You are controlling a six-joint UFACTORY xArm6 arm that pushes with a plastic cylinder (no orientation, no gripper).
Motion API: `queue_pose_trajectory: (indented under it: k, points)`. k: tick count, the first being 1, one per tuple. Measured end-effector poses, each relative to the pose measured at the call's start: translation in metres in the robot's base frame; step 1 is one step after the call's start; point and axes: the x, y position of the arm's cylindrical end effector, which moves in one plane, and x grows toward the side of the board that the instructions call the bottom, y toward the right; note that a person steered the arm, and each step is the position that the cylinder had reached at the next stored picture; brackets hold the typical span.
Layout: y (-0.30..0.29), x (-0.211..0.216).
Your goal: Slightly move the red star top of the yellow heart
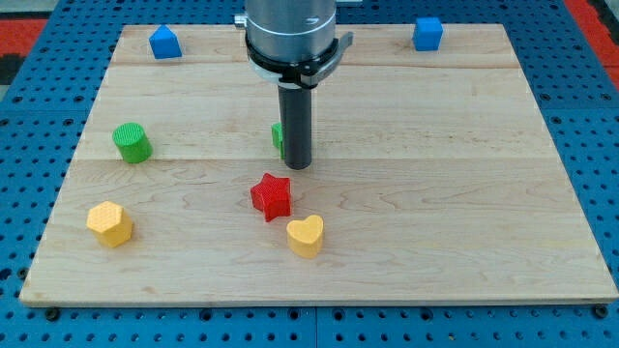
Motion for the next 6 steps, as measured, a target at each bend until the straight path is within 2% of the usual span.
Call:
queue_pose_trajectory:
  k: [1, 2, 3, 4, 5, 6]
  points:
    - [-0.086, -0.002]
    - [-0.11, 0.043]
    - [-0.091, 0.046]
    - [-0.048, 0.05]
    - [-0.064, 0.039]
    - [-0.067, -0.001]
